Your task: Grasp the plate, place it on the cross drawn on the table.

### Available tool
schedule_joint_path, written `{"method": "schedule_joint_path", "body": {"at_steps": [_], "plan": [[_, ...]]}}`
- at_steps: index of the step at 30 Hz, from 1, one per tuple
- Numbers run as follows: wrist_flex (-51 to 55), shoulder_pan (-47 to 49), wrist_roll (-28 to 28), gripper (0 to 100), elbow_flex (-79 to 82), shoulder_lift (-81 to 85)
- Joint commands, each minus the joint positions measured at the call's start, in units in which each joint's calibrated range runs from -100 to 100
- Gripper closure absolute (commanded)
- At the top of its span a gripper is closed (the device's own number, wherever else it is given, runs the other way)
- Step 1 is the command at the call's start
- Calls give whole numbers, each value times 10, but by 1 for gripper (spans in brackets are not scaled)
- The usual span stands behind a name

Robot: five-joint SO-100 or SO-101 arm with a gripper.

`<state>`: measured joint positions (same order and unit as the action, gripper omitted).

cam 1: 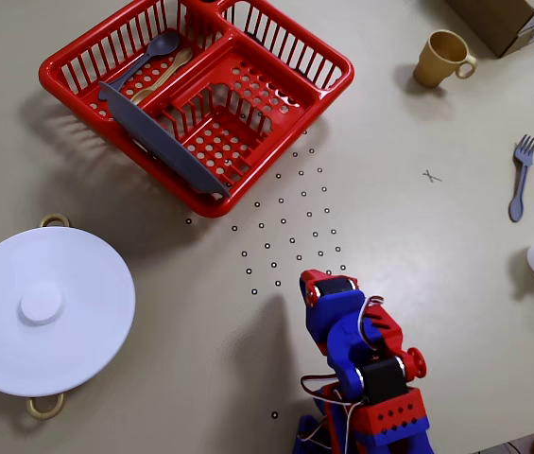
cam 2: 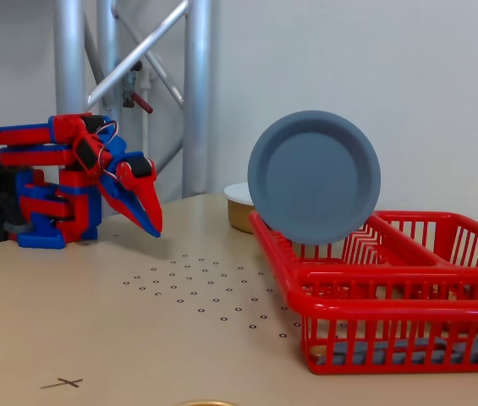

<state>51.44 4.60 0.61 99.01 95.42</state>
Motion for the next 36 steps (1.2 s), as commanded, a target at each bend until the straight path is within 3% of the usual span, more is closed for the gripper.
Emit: {"method": "schedule_joint_path", "body": {"at_steps": [1,17,19,21,26,32,36], "plan": [[2,3,-4,100,9,4],[2,3,-6,100,9,4],[-4,4,16,100,9,4],[-19,14,-13,100,9,2],[-32,24,-91,82,-39,-91],[-50,49,-149,83,-243,-272],[-3,80,-224,81,-350,-360]]}}
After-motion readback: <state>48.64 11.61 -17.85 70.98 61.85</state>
